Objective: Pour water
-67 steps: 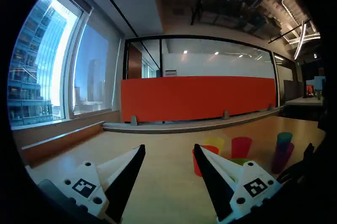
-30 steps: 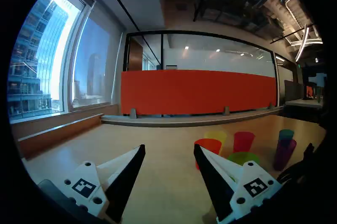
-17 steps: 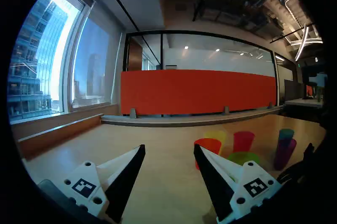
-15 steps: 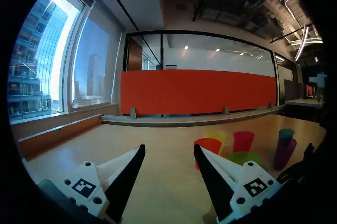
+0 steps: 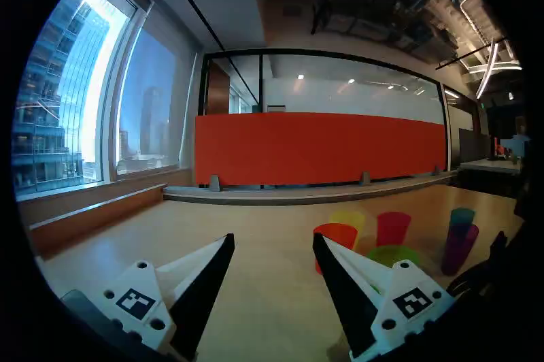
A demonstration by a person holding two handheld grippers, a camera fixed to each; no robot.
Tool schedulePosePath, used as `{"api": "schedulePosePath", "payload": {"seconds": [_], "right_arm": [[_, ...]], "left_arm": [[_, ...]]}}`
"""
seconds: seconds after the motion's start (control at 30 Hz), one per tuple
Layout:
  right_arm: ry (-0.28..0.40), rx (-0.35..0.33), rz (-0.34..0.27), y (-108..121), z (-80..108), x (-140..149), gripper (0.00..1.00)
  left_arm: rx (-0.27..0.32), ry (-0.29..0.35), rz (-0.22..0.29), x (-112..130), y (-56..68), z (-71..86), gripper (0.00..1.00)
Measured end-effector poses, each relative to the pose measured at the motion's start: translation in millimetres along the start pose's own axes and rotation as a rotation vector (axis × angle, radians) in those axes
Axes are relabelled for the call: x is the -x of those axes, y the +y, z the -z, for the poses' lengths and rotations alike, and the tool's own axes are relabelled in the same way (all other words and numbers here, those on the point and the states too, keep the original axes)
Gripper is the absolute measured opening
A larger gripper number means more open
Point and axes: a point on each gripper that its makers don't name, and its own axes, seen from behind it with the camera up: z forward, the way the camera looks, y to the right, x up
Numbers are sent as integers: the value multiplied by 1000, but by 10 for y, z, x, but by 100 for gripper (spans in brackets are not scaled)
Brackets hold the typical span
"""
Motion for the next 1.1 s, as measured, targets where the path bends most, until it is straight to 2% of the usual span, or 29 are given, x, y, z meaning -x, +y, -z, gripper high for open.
{"api": "schedulePosePath", "payload": {"seconds": [0.3,0.5,0.7,1.1], "right_arm": [[36,-54,-54,-140,-139,199,100],[54,-71,-41,-217,-206,261,100],[43,-81,-27,-258,-261,416,100],[-13,-66,-36,-166,-354,746,100]], "left_arm": [[0,0,0,-3,7,-5,85],[0,0,0,-6,10,-5,85],[0,0,0,-2,7,-2,85],[0,0,0,-4,8,-5,85]]}}
